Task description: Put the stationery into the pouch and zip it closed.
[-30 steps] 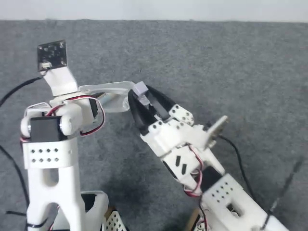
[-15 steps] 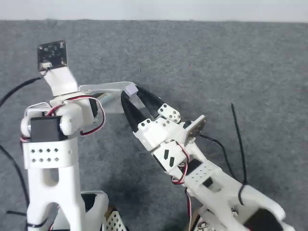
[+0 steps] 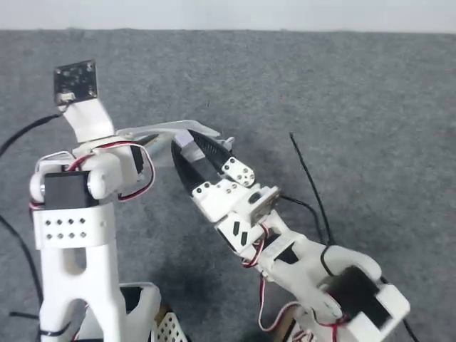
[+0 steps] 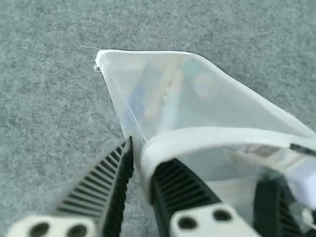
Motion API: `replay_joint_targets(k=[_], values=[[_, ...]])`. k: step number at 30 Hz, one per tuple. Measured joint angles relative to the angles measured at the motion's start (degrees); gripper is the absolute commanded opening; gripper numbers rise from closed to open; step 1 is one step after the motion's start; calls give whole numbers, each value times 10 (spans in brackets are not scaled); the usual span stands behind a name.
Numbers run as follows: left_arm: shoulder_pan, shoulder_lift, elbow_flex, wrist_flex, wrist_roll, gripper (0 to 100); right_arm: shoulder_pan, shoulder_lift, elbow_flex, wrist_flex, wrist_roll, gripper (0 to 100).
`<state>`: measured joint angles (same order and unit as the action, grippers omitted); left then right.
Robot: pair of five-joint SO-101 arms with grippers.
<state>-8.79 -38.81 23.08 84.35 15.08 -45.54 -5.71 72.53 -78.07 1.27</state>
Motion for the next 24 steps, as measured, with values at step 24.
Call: replay_joint_targets(k=[24], values=[[0, 0, 7, -1, -6, 10, -29, 18, 4, -5, 63, 177]])
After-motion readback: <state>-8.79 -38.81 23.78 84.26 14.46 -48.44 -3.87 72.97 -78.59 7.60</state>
